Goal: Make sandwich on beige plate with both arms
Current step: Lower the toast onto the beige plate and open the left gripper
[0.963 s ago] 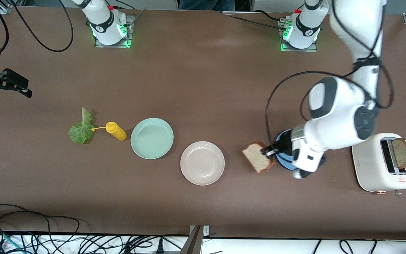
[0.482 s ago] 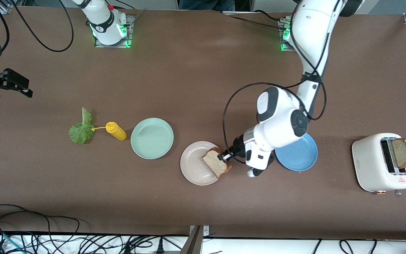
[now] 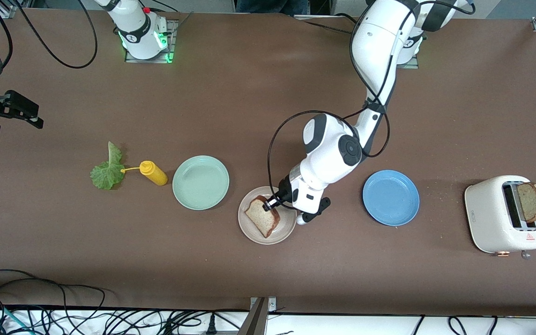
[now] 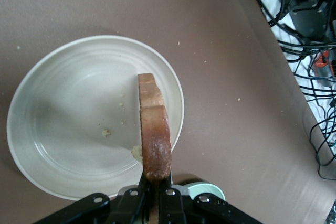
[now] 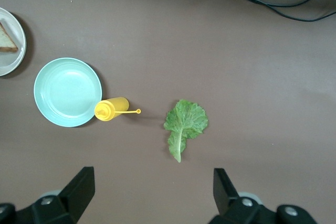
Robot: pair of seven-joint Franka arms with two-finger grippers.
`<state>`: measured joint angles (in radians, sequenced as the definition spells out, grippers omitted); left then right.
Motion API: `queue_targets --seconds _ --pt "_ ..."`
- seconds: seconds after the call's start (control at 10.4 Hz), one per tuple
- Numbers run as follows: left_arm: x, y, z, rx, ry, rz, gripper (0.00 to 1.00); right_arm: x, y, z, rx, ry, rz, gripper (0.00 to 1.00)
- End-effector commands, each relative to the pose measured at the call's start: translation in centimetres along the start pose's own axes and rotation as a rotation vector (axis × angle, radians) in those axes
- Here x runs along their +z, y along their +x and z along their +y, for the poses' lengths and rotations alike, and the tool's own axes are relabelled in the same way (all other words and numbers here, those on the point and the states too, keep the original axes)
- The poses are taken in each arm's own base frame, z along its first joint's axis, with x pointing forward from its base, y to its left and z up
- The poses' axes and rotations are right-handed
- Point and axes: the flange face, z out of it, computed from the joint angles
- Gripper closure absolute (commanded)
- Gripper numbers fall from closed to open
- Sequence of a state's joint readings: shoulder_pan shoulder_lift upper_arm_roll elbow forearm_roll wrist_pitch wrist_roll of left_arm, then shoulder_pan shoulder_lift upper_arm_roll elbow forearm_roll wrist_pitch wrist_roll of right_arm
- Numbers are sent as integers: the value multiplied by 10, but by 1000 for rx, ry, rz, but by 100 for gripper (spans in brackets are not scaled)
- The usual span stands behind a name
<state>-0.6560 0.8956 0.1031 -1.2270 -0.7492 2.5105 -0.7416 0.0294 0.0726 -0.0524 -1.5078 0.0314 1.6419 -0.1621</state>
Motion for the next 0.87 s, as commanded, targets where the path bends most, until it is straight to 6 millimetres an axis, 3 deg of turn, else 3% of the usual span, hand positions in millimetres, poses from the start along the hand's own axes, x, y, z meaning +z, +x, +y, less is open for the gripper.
queue_targets --seconds 0.0,0.19,0.29,0.39,0.48,0.67,0.77 --pt "4 -8 6 -14 -25 -9 100 -6 0 -4 0 6 10 0" --pt "6 -14 6 -13 -26 -17 100 -6 -1 -1 4 6 9 0" --pt "6 -10 5 -21 -26 -15 80 -6 -1 -1 4 6 9 0" --pt "4 -10 6 -21 -28 -13 40 -6 -1 -1 4 6 9 0" --pt "4 -10 6 -13 -26 -11 14 -6 -1 -1 4 6 7 0" --pt "3 -7 4 2 -16 -7 0 -6 -1 0 4 5 10 0" --pt "4 -6 2 6 -4 -10 0 -6 -1 -1 4 6 9 0"
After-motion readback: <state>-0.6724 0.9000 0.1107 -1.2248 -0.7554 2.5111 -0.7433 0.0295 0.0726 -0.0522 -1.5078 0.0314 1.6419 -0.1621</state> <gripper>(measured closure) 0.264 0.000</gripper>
